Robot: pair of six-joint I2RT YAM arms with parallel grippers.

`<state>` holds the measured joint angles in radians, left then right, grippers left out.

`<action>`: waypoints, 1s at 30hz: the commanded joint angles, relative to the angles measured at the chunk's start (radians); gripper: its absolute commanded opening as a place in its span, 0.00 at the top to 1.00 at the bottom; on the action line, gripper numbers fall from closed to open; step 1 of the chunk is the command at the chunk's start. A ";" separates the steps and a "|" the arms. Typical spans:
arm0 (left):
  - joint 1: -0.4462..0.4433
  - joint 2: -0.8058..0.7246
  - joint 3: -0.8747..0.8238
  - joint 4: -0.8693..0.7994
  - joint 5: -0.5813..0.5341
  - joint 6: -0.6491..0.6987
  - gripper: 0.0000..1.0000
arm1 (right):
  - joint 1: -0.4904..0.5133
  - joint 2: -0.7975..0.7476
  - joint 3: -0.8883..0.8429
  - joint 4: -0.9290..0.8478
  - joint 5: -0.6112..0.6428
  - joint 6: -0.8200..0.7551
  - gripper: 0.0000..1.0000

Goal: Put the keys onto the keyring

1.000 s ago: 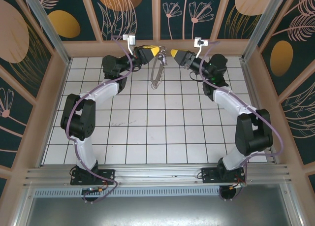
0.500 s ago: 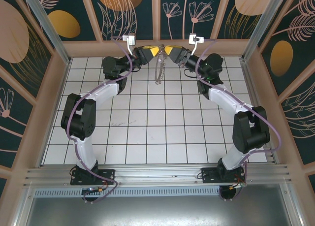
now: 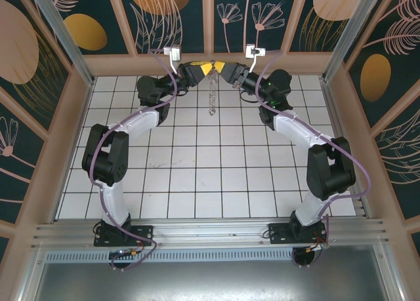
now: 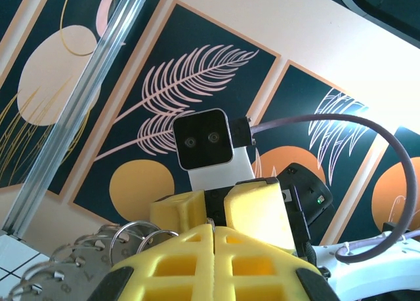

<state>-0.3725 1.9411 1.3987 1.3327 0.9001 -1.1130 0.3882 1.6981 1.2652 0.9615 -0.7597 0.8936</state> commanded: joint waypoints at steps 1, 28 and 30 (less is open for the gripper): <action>-0.005 0.010 0.008 0.066 -0.015 -0.014 1.00 | 0.010 0.014 0.043 0.031 -0.026 -0.004 0.78; 0.002 -0.046 0.024 -0.270 0.008 0.254 0.51 | -0.048 -0.025 0.121 -0.356 -0.172 -0.287 1.00; 0.004 -0.052 0.033 -0.341 0.015 0.305 0.50 | -0.062 -0.030 0.131 -0.397 -0.193 -0.316 1.00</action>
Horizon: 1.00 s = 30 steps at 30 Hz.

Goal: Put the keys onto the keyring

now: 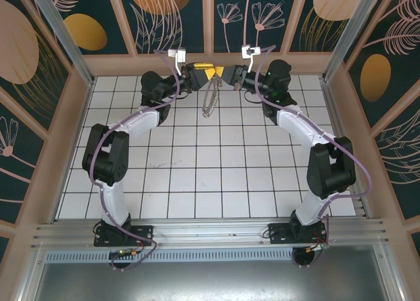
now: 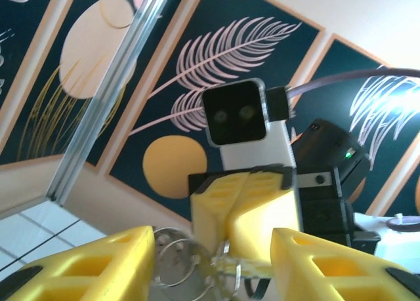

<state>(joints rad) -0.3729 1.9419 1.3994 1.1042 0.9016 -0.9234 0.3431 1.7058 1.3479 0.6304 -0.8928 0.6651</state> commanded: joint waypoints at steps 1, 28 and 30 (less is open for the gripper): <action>0.006 -0.056 0.038 -0.149 0.017 0.143 0.48 | -0.025 -0.037 0.058 -0.090 -0.075 -0.105 1.00; 0.003 -0.006 0.224 -0.512 0.299 0.357 0.38 | -0.087 -0.026 0.294 -0.723 -0.262 -0.588 1.00; 0.002 -0.005 0.224 -0.509 0.303 0.357 0.38 | -0.086 -0.026 0.289 -0.718 -0.266 -0.585 1.00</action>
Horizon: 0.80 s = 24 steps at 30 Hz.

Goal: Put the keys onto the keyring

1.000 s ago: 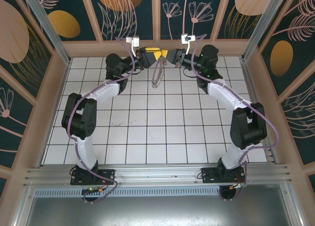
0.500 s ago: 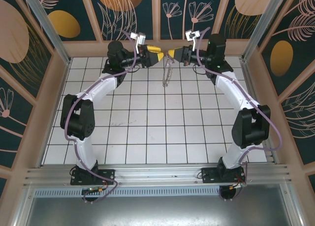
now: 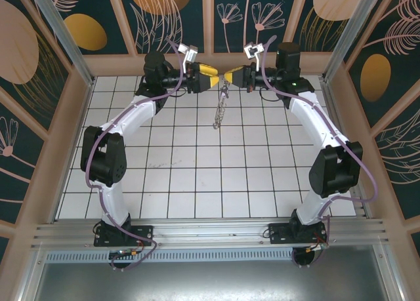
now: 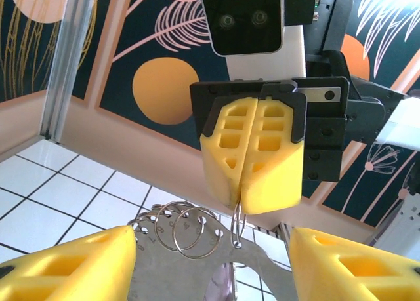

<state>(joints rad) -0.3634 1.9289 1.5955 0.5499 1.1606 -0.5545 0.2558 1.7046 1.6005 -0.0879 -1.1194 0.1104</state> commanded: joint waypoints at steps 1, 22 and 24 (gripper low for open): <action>-0.008 0.010 0.029 0.047 0.046 -0.013 0.38 | 0.003 -0.027 0.032 0.008 -0.040 -0.027 1.00; -0.031 0.013 0.017 0.113 0.081 -0.050 0.54 | 0.042 -0.020 0.030 0.069 -0.023 0.013 1.00; -0.031 0.008 0.002 0.125 0.083 -0.053 0.54 | 0.043 -0.020 0.029 0.073 -0.016 0.017 1.00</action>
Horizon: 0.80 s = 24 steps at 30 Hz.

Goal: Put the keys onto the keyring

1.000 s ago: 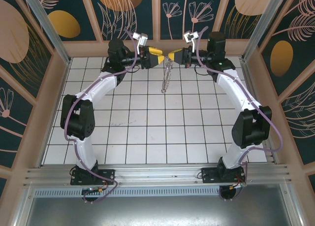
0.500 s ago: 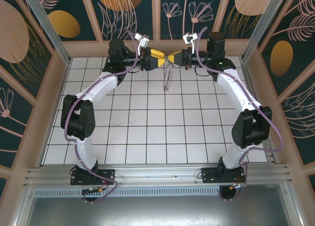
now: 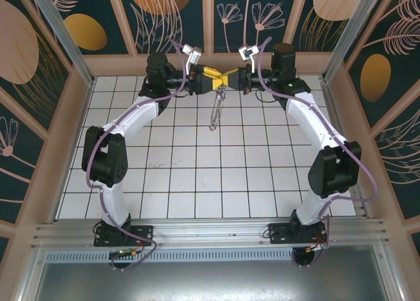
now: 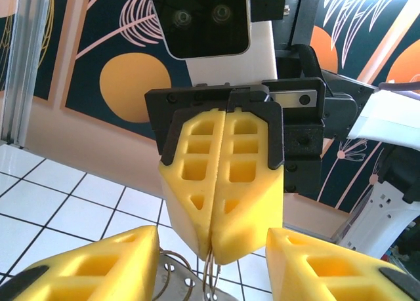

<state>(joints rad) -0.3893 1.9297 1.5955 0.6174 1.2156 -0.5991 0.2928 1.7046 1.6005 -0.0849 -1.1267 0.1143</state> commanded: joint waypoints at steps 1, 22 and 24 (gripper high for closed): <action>-0.005 0.002 -0.008 0.068 0.029 -0.010 0.56 | 0.004 -0.020 0.027 0.072 -0.004 0.014 1.00; -0.005 -0.031 -0.055 0.199 0.024 -0.069 0.60 | 0.002 -0.023 0.012 0.086 -0.012 0.024 1.00; -0.005 -0.028 -0.052 0.209 0.022 -0.076 0.62 | 0.001 -0.024 0.013 0.082 -0.015 0.020 1.00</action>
<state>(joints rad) -0.3893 1.9289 1.5425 0.7555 1.2263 -0.6506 0.2928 1.7046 1.6001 -0.0490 -1.1168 0.1360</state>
